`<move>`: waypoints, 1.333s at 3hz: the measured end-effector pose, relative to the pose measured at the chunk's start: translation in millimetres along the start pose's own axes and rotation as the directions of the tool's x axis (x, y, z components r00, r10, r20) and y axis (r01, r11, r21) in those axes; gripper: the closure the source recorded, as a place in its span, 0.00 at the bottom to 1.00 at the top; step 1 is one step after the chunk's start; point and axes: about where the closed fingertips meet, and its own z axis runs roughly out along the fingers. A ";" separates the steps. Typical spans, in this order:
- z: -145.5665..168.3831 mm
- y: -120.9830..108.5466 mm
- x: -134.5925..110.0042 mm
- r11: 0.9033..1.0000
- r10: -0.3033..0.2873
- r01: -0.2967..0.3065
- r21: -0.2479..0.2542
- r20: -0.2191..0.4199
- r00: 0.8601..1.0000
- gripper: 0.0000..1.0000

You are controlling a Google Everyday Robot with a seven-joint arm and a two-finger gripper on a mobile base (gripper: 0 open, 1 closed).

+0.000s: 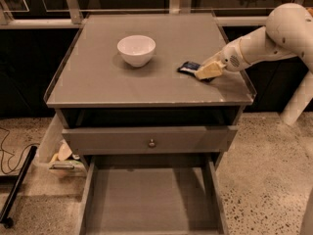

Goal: Place rxbar blueberry into middle drawer

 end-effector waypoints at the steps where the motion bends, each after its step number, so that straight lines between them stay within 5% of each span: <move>1: -6.3 8.7 -0.3 1.000 -0.007 0.007 -0.016 -0.008 1.000 1.00; 4: -45.5 41.6 -17.1 0.997 -0.075 0.075 -0.016 0.009 0.997 1.00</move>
Offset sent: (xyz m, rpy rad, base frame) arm -0.0324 0.0038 0.0274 -0.0353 -0.0035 0.0359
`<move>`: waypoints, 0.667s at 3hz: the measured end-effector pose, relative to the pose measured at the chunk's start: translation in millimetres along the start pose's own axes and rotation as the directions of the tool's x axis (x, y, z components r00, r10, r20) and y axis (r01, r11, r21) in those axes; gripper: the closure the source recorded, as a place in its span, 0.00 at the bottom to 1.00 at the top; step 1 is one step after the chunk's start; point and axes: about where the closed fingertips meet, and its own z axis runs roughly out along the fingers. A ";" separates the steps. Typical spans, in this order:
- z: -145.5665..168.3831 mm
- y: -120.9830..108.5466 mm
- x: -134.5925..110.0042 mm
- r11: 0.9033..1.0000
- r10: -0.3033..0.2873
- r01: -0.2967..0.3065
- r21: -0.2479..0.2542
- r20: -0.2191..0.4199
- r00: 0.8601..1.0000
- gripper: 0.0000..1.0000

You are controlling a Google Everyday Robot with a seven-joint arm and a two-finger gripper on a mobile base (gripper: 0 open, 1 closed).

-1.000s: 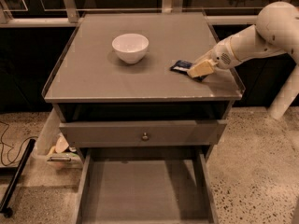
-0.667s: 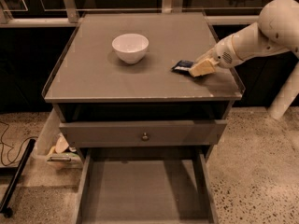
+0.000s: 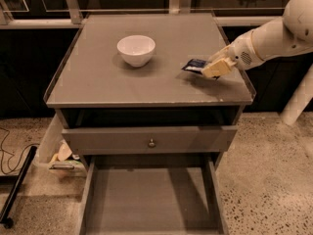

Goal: Place rxbar blueberry into middle drawer

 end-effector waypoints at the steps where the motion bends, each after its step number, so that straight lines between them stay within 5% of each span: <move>1: -31.5 17.0 9.9 1.000 -0.014 0.014 0.018 -0.006 1.000 1.00; 2: -65.1 41.4 33.8 0.999 -0.023 0.024 0.036 -0.021 1.000 1.00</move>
Offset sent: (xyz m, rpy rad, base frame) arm -0.1349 -0.0702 0.0160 -0.0716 -0.0245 -0.0372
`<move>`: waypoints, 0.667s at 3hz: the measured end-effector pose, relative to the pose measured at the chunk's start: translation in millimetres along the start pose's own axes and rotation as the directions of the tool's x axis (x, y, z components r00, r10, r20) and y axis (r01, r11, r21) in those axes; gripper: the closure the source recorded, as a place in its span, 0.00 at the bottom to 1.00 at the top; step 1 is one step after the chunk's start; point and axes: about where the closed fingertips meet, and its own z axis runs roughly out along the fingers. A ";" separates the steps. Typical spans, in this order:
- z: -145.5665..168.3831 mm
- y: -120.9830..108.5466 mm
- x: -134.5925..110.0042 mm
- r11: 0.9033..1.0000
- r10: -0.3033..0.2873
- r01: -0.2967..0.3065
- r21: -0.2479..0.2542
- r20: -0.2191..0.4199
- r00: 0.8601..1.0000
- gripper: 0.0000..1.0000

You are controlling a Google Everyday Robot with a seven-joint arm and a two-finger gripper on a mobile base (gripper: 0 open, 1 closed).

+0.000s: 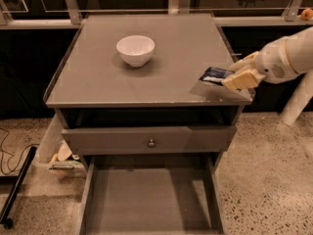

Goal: Place rxbar blueberry into middle drawer

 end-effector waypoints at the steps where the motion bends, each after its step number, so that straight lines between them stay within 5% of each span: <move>1: -20.5 32.5 32.6 1.000 -0.012 0.012 -0.014 -0.008 1.000 1.00; 2: -19.3 66.9 68.2 0.999 -0.002 0.002 -0.044 -0.013 1.000 1.00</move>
Offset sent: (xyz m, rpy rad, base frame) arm -0.1377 -0.0205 -0.0870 0.0150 0.0777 0.0430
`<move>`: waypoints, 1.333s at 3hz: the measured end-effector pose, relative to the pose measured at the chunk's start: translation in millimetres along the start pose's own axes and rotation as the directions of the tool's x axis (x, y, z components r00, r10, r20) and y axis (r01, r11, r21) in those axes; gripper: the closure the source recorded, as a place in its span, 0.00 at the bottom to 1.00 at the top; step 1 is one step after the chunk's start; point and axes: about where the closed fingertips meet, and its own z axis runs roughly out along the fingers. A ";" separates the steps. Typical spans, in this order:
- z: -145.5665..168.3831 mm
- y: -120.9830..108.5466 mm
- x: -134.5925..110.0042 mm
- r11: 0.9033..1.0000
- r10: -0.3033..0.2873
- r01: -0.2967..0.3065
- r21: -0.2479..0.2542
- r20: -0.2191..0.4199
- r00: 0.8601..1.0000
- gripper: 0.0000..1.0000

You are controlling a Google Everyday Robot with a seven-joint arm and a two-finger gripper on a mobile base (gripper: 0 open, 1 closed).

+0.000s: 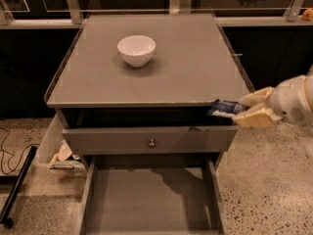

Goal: Place rxbar blueberry into middle drawer

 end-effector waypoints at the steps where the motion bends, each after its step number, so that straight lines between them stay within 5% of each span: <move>1: 24.1 29.4 47.2 0.998 0.047 -0.048 -0.035 -0.030 0.998 1.00; 2: 24.5 29.5 47.3 0.998 0.047 -0.048 -0.036 -0.030 0.998 1.00; 4: 95.3 63.0 75.3 0.987 0.093 -0.098 -0.127 -0.042 0.995 1.00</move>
Offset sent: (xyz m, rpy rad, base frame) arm -0.0232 -0.0014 -0.0422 0.0068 0.0472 -0.0106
